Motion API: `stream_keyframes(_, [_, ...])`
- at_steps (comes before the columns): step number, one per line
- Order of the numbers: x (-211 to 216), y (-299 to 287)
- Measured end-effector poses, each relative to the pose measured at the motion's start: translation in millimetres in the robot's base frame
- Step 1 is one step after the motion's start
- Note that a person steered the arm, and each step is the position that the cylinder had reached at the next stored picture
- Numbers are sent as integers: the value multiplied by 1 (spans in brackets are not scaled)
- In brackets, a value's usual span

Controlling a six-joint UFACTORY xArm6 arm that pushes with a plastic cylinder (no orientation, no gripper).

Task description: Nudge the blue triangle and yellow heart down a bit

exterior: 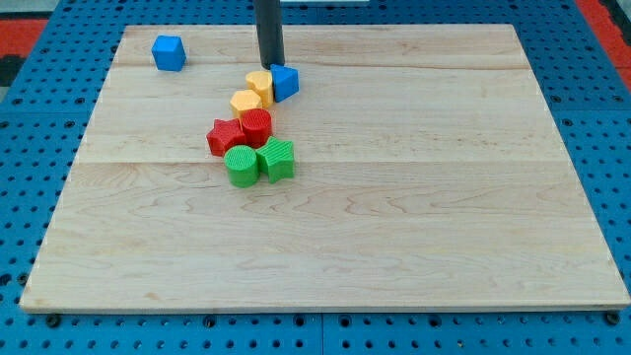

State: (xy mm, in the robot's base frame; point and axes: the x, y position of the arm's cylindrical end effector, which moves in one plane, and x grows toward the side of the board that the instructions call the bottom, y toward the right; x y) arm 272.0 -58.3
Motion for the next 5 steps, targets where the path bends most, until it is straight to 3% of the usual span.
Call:
stream_keyframes(2, [2, 2])
stream_keyframes(5, [71, 21])
